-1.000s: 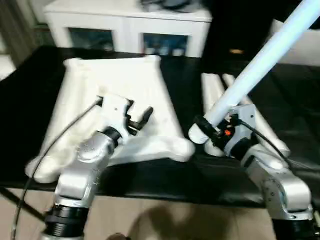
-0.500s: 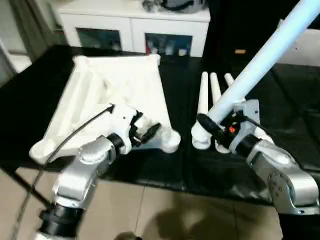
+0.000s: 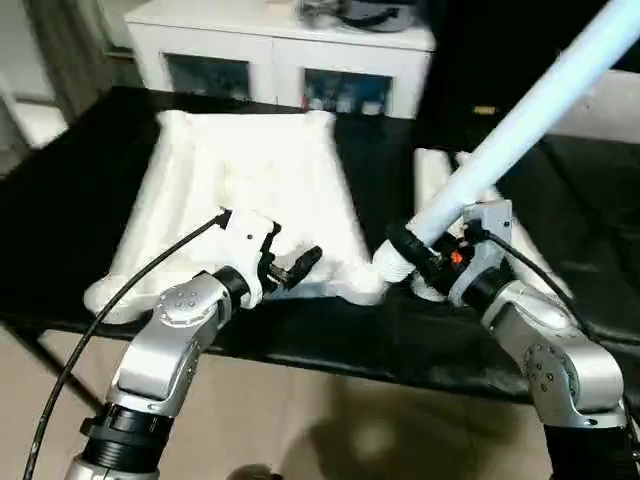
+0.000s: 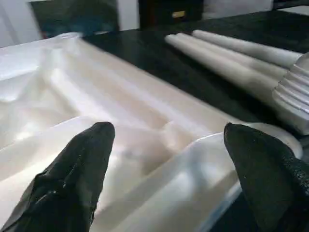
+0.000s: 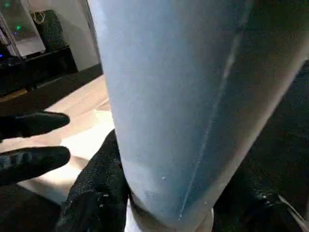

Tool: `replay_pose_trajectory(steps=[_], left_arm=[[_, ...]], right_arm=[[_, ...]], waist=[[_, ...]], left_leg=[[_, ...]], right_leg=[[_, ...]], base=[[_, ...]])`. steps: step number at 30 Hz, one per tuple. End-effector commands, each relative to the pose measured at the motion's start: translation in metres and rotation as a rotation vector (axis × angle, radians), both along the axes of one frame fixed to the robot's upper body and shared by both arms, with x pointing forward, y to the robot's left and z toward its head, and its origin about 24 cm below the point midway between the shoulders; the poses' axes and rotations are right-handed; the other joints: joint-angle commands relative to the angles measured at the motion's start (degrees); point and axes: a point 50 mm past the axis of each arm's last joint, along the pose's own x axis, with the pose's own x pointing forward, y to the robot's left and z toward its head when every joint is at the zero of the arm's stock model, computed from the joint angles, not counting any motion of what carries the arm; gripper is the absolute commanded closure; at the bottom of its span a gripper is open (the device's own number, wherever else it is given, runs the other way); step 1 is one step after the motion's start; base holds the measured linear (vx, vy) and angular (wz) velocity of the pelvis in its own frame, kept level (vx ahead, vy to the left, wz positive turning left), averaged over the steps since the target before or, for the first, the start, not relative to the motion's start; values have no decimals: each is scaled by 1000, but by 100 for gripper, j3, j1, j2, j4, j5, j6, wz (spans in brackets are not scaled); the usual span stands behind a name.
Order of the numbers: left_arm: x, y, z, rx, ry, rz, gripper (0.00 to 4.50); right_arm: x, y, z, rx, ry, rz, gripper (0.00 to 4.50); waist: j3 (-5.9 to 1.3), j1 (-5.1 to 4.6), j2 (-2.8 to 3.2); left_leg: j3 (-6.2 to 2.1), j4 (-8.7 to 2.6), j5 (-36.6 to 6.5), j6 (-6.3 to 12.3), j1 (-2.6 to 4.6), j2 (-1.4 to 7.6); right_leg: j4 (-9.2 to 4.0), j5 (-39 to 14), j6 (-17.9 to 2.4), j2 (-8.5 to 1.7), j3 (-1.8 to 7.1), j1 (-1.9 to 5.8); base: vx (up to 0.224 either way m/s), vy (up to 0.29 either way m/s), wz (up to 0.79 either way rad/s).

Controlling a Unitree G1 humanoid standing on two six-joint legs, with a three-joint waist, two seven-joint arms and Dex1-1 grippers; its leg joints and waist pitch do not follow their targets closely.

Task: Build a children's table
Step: Move to table

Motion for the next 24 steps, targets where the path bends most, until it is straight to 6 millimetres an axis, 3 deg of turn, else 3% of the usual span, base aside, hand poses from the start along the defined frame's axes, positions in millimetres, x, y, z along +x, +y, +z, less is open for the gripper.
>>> replay_pose_trajectory(steps=[1, 2, 3, 4, 5, 6, 7, 10, 12, 14, 16, 21, 24], left_arm=[[2, 0, 1, 5, -9, 23, 43], [2, 0, 0, 6, -12, 26, 43], [2, 0, 0, 4, -13, 28, 43], [2, -1, 0, -2, -12, 36, 43], [2, -2, 0, 1, -16, 44, 43], [2, -2, 0, 1, -16, 44, 43], [2, -2, -1, 3, -17, 45, 43], [0, -6, -5, 26, -5, -9, 43], [0, -5, -7, 43, 13, -28, 43], [1, -3, -10, 54, 28, -44, 43], [4, 0, -13, 62, 53, -58, 43], [8, 0, -14, 103, 71, -132, 8], [5, -2, -19, 169, 94, -232, 2]], right_arm=[[-1, -3, 5, 6, -7, -19, 262], [-2, -3, 4, 9, 1, -12, 262], [-3, -2, 3, 10, 4, -7, 262], [-4, -2, 3, 7, 2, -9, 262], [-4, -2, 3, 7, 0, -25, 262], [-4, -2, 3, 7, -1, -25, 262], [-4, -1, 2, -5, -8, -26, 262], [-3, -1, -2, -58, -16, -27, 262], [-2, -2, -2, -76, -14, -21, 262], [-1, -4, -1, -59, -1, -18, 262], [1, -5, 2, -37, 4, 2, 262], [3, -6, 6, -59, -3, 38, 262], [6, -9, 8, -51, -1, 35, 262]], waist=[[-453, -234, 157], [-453, -234, 157], [-450, -311, 23], [-413, -319, -50], [-404, -324, -68], [-388, -328, -82], [-371, -348, -68], [-354, -436, -105], [-356, -461, -115], [-364, -470, -134], [-372, -468, -114], [-403, -457, -116], [-411, -446, -130]], left_leg=[[-451, -798, -419, -468, 165, 913], [-451, -798, -419, -468, 165, 913], [-367, -776, -618, -945, 116, 708], [-286, -746, -987, -952, 42, 573], [-271, -728, -1152, -864, -6, 537], [-282, -720, -1420, -644, -53, 562], [-301, -718, -1577, -528, -64, 594], [-310, -711, -1720, -393, -56, 595], [-306, -707, -1549, -279, -83, 590], [-280, -683, -1310, -124, -77, 579], [-263, -658, -1037, 56, -94, 584], [-225, -637, -535, 202, -100, 621], [-214, -634, -392, 275, -85, 621]], right_leg=[[164, -143, -442, -215, 384, -172], [164, -143, -442, -215, 384, -172], [78, 340, -506, -336, 534, -142], [-36, 79, -696, -513, 687, -82], [-80, -168, -793, -599, 738, -36], [-151, -759, -886, -730, 795, 10], [-218, -1285, -865, -773, 806, 3], [-282, -1750, -735, -746, 813, -37], [-293, -1780, -716, -753, 817, -14], [-307, -1691, -777, -762, 828, -10], [-298, -1588, -880, -754, 808, 4], [-202, -876, -1104, -715, 771, 22], [-182, -781, -1137, -702, 763, 27]], base=[[26, 166, 10], [1, 138, 15], [1, 138, 15], [9, 83, 11], [0, 0, 0], [0, 0, 0], [0, 0, 0], [0, 0, 0], [0, 0, 0], [0, 0, 0], [0, 0, 0], [0, 0, 0], [0, 0, 0]])
